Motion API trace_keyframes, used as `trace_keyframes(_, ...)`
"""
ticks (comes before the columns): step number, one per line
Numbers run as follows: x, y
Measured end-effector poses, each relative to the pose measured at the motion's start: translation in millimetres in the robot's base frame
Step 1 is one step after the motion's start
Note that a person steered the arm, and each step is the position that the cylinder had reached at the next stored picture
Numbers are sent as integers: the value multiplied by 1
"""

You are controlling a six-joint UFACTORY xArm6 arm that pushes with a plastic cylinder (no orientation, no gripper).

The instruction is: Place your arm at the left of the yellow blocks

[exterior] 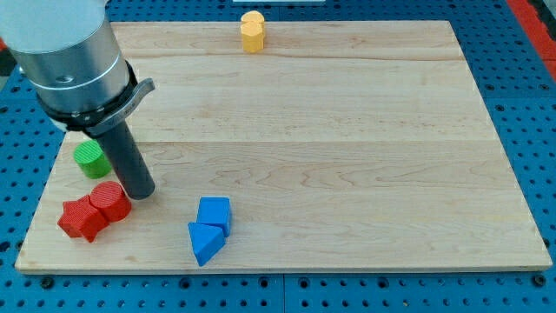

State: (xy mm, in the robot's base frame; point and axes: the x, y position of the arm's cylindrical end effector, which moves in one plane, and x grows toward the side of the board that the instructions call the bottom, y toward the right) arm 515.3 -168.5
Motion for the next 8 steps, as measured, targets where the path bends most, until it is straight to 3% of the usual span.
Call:
trace_keyframes(3, -73, 27)
trace_keyframes(8, -98, 19)
